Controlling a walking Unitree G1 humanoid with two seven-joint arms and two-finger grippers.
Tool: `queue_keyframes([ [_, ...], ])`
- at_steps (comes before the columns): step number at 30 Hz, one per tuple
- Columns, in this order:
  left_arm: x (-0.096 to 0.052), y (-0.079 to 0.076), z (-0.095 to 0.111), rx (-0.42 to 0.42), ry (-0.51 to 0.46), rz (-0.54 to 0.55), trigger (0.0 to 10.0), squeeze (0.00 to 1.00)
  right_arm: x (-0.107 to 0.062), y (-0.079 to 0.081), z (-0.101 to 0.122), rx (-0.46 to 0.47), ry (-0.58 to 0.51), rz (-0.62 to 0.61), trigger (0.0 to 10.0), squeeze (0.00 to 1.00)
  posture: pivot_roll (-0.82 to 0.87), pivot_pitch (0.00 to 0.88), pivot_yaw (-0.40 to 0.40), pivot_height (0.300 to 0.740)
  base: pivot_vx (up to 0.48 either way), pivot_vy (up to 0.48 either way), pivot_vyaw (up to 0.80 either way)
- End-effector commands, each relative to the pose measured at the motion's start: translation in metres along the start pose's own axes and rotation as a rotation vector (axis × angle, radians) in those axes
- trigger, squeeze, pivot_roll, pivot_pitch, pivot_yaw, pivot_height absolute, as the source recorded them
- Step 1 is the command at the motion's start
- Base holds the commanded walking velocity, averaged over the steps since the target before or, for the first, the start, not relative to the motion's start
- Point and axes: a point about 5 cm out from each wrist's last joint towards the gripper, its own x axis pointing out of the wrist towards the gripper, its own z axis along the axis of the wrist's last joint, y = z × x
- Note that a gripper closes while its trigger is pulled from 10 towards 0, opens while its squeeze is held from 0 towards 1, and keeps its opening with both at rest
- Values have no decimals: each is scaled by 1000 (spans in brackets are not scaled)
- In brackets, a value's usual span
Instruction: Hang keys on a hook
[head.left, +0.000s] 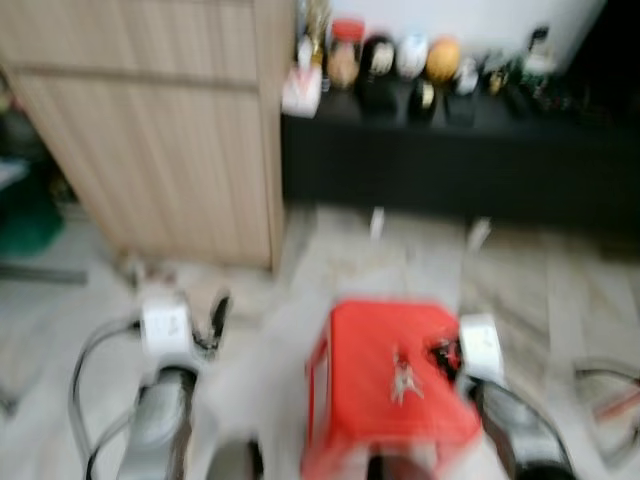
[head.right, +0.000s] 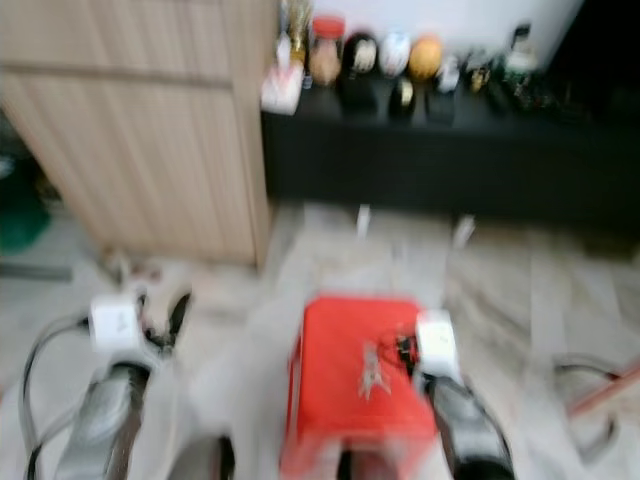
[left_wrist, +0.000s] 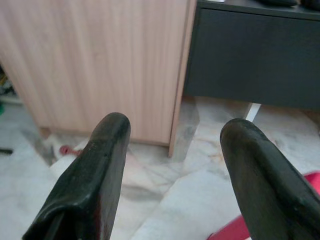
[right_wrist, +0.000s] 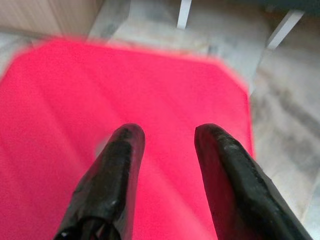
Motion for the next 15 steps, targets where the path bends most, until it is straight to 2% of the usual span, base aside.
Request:
queue_keyframes([
  [1, -2, -7, -4, -16, 15, -19, 10000, 0, -5, -7, -19, 3, 81, 13, 10000, 0, -84, 94, -57, 619, 0, 0, 0],
  [3, -1, -8, -3, -17, 14, -19, 10000, 0, -4, -2, -23, -38, 108, 53, 10000, 0, -81, 98, -58, 619, 0, 0, 0],
  [7, 0, -8, -2, -16, 10, -18, 10000, 0, -2, 2, -26, -64, 126, 80, 10000, 0, -77, 105, -63, 619, 0, 0, 0],
  [15, 1, -8, -1, -11, 4, -13, 10000, 0, 4, 0, -17, -6, 94, 84, 10000, 0, -67, 119, -69, 619, 0, 0, 0],
])
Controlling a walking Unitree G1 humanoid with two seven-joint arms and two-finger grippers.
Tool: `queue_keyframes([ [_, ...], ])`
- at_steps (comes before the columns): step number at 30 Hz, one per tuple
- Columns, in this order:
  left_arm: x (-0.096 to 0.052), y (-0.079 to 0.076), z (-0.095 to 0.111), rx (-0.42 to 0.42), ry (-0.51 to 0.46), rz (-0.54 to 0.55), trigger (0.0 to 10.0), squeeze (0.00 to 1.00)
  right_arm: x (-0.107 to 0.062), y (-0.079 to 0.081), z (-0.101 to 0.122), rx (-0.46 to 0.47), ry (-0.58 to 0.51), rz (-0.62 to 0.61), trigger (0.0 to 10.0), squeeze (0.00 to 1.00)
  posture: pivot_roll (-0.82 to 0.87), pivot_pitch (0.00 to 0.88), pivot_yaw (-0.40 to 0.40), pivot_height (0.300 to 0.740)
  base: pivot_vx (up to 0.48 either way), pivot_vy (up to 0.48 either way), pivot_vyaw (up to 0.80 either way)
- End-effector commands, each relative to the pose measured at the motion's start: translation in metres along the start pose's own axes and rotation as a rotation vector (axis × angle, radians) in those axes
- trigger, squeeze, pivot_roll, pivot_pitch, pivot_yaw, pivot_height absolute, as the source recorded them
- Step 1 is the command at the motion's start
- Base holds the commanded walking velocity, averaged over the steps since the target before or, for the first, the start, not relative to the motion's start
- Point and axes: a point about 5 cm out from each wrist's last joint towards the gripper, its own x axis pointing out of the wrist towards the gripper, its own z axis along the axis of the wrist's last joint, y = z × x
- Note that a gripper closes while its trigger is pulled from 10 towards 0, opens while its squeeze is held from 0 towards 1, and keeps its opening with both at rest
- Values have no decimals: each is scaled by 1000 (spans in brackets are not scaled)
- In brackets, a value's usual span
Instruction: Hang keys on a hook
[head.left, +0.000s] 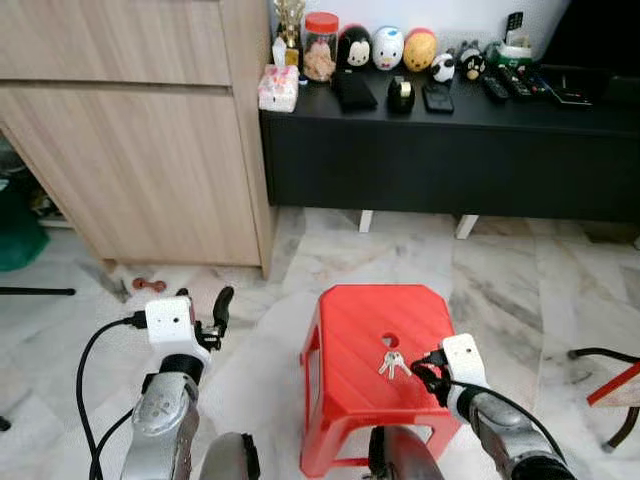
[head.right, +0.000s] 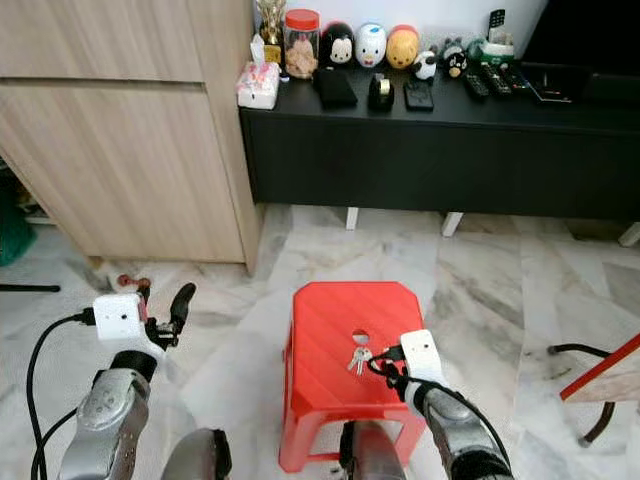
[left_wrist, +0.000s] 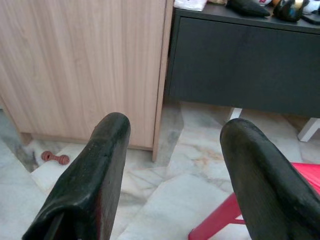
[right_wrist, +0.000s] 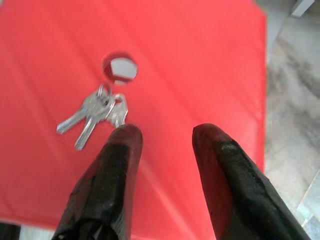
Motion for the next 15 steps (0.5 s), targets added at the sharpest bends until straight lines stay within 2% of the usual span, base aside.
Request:
queue_keyframes([
  [1, 0, -2, -1, 5, 7, -5, 10000, 0, 0, -4, 4, 16, -19, -4, 10000, 0, -62, 124, -71, 619, 0, 0, 0],
  [6, 5, -1, 3, 9, -6, -1, 10000, 0, 2, -13, 18, 12, -68, -94, 10000, 0, -54, 137, -73, 619, 0, 0, 0],
  [7, 5, 0, 4, 11, -11, 2, 10000, 0, 2, -16, 26, 31, -105, -135, 10000, 0, -51, 141, -74, 619, 0, 0, 0],
  [9, 5, 0, 4, 11, -11, 3, 10000, 0, 2, -17, 27, 35, -111, -139, 10000, 0, -51, 141, -74, 619, 0, 0, 0],
  [10, 7, 1, 5, 13, -18, 6, 10000, 0, 2, -20, 38, 65, -155, -166, 10000, 0, -43, 148, -75, 619, 0, 0, 0],
  [11, 9, 3, 7, 18, -24, 11, 10000, 0, 3, -21, 49, 94, -205, -160, 10000, 0, -42, 153, -75, 619, 0, 0, 0],
  [12, 10, 3, 8, 19, -25, 12, 10000, 0, 3, -21, 51, 98, -215, -156, 10000, 0, -42, 153, -75, 619, 0, 0, 0],
  [15, 15, 4, 11, 25, -38, 12, 10000, 0, 6, -10, 67, 66, -271, -75, 10000, 0, -46, 165, -73, 619, 0, 0, 0],
])
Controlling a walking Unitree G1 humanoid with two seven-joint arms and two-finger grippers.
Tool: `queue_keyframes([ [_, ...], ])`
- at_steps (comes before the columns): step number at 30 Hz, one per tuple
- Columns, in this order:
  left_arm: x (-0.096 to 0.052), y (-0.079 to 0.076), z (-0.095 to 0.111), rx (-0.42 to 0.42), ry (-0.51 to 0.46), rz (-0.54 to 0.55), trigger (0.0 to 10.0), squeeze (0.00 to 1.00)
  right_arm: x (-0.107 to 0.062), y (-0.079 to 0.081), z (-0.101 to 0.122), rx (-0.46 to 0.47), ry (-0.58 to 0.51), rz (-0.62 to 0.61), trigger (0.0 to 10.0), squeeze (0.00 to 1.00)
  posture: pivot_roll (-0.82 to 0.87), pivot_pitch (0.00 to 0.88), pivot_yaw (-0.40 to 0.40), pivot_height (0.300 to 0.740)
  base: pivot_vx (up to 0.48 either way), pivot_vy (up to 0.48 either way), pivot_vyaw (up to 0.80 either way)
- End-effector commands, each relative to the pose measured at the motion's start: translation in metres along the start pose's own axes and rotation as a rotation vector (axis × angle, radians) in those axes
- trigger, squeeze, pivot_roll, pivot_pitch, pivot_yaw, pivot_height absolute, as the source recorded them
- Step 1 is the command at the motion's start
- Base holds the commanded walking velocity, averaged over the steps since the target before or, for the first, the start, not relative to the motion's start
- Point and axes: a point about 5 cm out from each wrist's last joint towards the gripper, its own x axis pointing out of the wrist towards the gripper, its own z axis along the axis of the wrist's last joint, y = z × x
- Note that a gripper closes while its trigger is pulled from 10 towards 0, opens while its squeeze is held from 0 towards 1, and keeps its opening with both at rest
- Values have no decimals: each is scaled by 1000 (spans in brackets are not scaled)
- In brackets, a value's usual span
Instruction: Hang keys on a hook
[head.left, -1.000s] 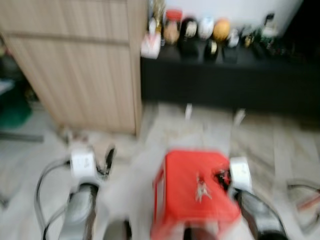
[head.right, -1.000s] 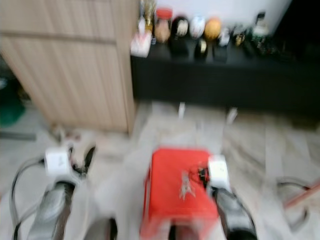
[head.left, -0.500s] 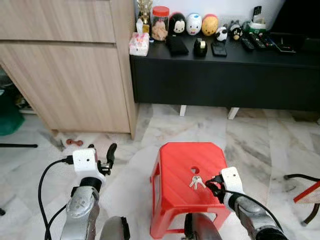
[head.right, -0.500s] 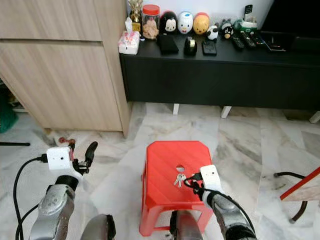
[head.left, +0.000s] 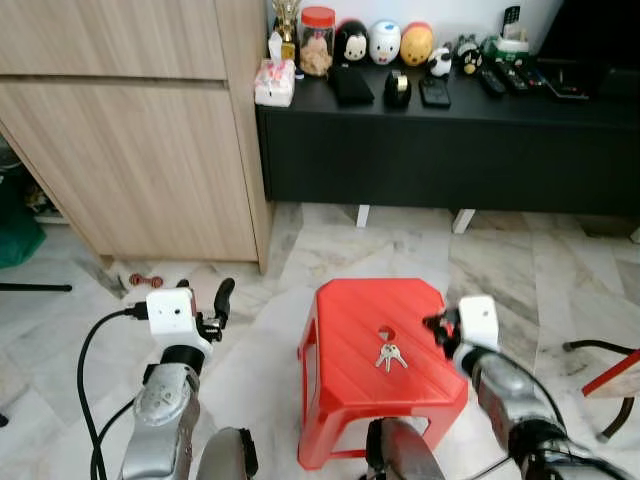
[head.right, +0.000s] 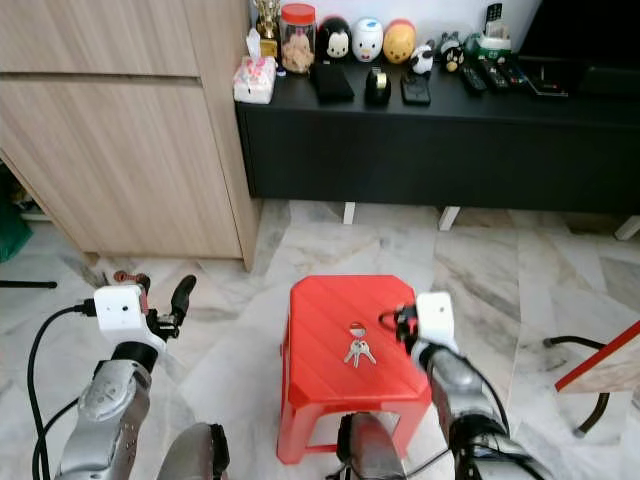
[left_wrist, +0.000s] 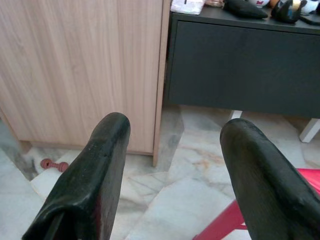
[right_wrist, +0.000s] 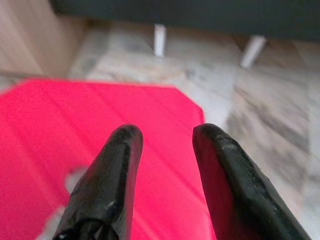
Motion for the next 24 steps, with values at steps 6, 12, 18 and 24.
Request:
queue_keyframes([
  [6, 10, -2, 4, 0, -16, 3, 10000, 0, 5, 32, -1, -97, 47, 228, 10000, 0, -51, 175, -67, 619, 0, 0, 0],
  [12, 12, -9, 6, -8, -26, -14, 10000, 0, 4, 34, -7, -114, 71, 227, 10000, 0, -48, 189, -59, 619, 0, 0, 0],
  [18, 4, -13, 2, -7, -15, -30, 10000, 0, 2, 36, -24, -137, 186, 203, 10000, 0, -38, 221, -62, 619, 0, 0, 0],
  [24, -3, -11, 4, -3, -14, -26, 10000, 0, -1, 38, -33, -107, 221, 200, 10000, 0, -26, 255, -70, 619, 0, 0, 0],
])
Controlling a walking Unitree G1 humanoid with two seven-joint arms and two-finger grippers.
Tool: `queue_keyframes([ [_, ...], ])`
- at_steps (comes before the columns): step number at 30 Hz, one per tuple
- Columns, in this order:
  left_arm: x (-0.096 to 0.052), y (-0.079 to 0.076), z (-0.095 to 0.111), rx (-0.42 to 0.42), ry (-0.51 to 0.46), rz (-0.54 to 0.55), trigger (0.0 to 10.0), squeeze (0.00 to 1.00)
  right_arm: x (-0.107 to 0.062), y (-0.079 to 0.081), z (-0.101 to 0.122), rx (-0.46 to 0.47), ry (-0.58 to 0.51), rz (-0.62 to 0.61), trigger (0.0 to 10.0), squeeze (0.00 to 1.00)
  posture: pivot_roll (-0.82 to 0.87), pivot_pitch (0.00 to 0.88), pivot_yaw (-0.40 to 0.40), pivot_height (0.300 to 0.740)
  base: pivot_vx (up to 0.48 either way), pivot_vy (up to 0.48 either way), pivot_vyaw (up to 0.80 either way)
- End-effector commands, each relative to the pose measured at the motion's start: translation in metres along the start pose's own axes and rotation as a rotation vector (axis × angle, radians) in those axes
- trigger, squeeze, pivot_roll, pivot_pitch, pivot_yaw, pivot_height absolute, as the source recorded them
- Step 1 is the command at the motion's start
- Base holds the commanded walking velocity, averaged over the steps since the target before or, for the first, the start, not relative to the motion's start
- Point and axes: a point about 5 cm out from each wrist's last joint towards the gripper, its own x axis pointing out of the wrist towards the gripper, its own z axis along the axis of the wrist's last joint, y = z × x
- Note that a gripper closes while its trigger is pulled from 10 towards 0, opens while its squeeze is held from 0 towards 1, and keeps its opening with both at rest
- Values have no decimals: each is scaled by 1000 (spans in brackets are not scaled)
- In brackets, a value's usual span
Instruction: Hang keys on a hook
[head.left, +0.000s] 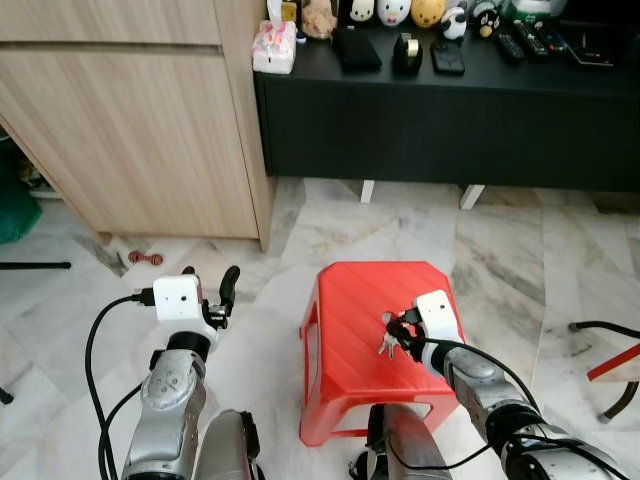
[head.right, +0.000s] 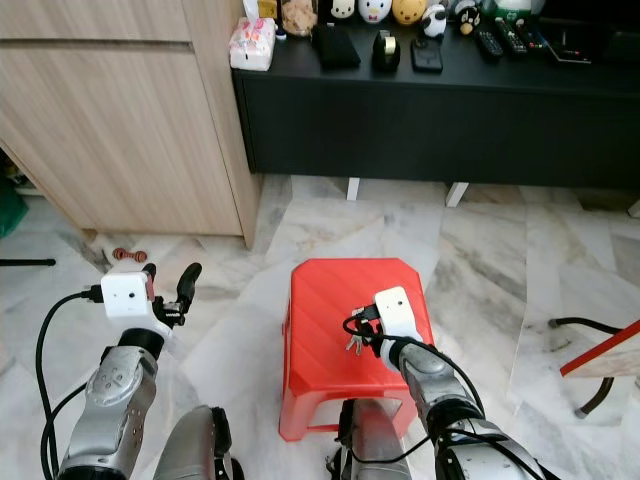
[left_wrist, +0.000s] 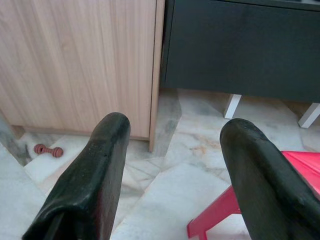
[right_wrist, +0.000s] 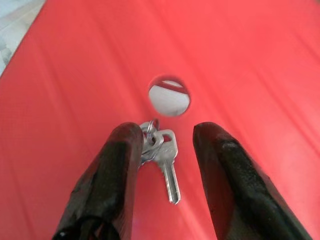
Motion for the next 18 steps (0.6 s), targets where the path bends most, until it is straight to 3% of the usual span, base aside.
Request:
queue_keyframes([
  [1, -5, -2, -2, 10, 16, -7, 10000, 0, -2, 1, -12, 17, 36, 2, 10000, 0, -26, 255, -70, 619, 0, 0, 0],
  [10, -13, -4, 8, 7, -1, -1, 10000, 0, 2, 4, 11, 58, -70, 27, 10000, 0, -16, 323, -84, 619, 0, 0, 0],
  [12, -14, -5, 9, 4, -2, 0, 10000, 0, 6, 12, 17, 41, -75, 27, 10000, 0, -15, 336, -85, 619, 0, 0, 0],
  [16, -20, -7, 10, 1, 7, -4, 10000, 0, 10, 24, 17, 43, -77, 29, 10000, 0, -15, 350, -87, 619, 0, 0, 0],
  [18, -21, -7, 9, 1, 10, -3, 10000, 0, 9, 22, 14, 45, -74, 28, 10000, 0, -15, 358, -88, 619, 0, 0, 0],
])
